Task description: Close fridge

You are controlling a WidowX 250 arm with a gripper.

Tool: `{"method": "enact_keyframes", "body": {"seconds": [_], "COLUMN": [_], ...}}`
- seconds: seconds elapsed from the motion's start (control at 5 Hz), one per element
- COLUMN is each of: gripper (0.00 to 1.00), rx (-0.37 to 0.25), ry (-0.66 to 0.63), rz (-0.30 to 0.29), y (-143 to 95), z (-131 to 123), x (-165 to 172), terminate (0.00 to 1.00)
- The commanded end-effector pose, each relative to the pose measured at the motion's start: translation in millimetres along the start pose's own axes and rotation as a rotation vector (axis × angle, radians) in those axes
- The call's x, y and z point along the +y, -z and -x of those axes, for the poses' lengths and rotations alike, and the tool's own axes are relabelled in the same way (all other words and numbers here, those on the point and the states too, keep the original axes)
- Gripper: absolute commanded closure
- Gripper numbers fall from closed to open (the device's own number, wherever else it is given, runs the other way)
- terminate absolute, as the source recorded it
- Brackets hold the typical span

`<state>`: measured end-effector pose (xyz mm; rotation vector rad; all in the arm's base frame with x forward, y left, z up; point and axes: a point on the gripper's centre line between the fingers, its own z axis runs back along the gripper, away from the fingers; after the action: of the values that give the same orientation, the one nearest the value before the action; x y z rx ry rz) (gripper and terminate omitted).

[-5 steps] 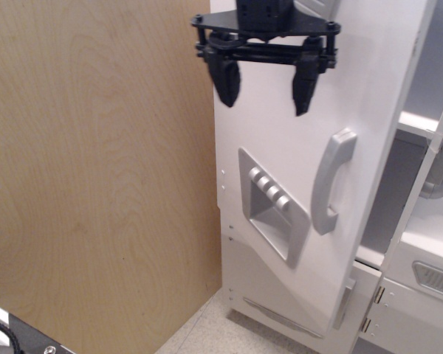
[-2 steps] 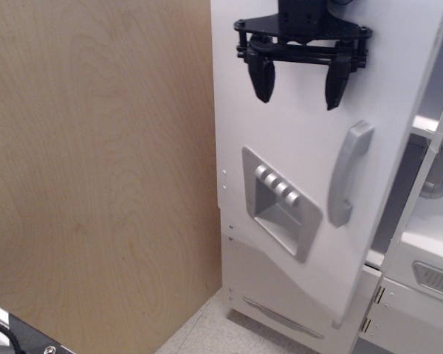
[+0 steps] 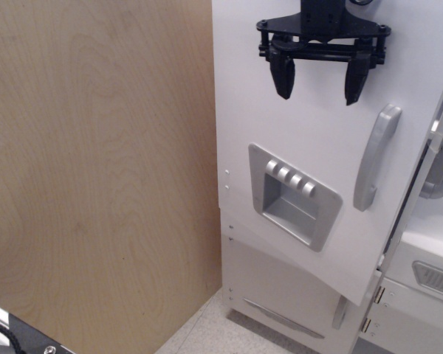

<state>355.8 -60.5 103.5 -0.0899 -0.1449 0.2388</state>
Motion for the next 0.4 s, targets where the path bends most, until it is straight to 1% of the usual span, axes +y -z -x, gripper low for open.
{"method": "enact_keyframes", "body": {"seconds": [0.0,0.2], "gripper": [0.0,0.0], "rx": [-0.061,-0.085], "ry": [-0.032,-0.039], "rz": [0.037,0.039], "y": [-14.6,-17.3], "z": [-23.8,-28.0], "x": [-7.2,-8.7], "terminate": [0.0,0.0]}}
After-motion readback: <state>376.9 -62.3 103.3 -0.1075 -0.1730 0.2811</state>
